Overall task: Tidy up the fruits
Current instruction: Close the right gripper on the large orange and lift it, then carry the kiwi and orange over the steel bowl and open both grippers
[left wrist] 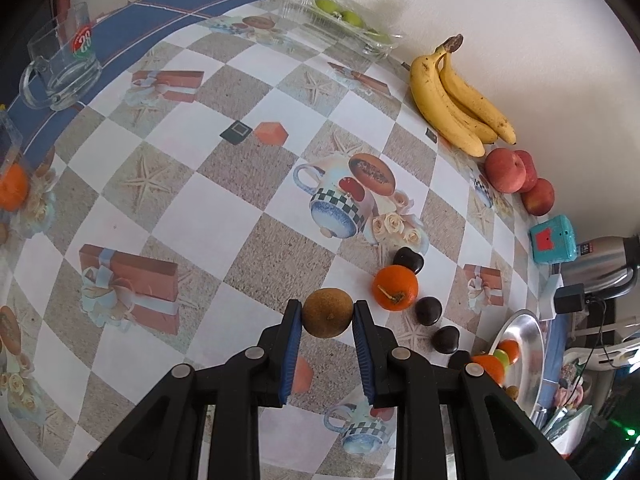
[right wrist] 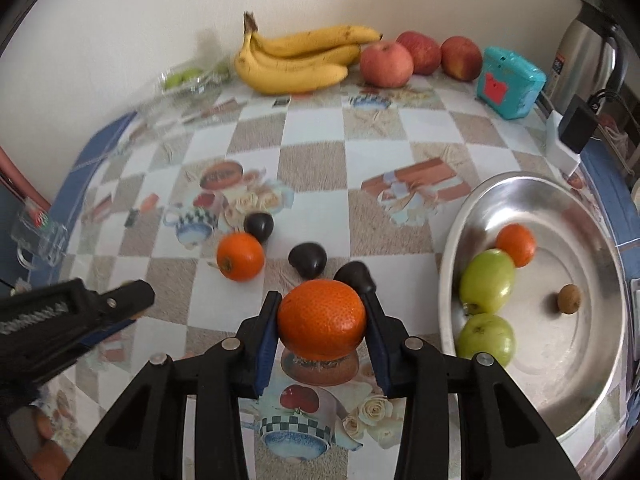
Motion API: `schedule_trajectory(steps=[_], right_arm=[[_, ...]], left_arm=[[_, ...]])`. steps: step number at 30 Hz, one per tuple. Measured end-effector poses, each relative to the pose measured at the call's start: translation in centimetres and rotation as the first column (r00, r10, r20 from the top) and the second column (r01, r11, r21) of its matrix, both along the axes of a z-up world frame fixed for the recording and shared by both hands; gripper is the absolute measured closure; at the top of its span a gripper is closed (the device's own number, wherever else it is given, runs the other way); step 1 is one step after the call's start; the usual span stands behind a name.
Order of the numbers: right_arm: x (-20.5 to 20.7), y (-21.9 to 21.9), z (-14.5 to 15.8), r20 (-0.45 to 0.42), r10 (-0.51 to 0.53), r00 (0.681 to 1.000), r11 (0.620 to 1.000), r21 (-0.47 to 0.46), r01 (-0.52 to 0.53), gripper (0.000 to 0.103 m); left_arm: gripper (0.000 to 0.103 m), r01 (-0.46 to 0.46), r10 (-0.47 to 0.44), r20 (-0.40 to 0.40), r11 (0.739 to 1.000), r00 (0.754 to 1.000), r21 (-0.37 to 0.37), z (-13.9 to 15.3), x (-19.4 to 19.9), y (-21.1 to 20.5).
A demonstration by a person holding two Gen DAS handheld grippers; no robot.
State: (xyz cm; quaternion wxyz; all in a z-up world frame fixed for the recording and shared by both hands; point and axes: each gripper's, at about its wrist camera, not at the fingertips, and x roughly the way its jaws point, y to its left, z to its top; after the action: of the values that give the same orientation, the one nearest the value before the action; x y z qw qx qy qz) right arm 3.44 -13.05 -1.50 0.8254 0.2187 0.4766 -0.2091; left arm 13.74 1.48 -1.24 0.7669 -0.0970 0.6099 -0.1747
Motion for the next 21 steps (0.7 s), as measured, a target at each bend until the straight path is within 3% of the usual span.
schedule_trajectory(steps=[13,21], right_arm=[[-2.5,-3.2,1.1,-0.001,-0.076,0.997,0.996,0.044,0.076,0.061],[-6.5,-8.8,1.2,-0.012,-0.212,0.977,0.976,0.04,0.212,0.061]], left_arm=[[0.075,0.052,-0.052,0.023,0.999,0.998,0.017,0.4,-1.3,-2.6],[0.075,0.145,-0.146,0.031,0.989,0.989,0.028,0.7,-3.8,-6.7]])
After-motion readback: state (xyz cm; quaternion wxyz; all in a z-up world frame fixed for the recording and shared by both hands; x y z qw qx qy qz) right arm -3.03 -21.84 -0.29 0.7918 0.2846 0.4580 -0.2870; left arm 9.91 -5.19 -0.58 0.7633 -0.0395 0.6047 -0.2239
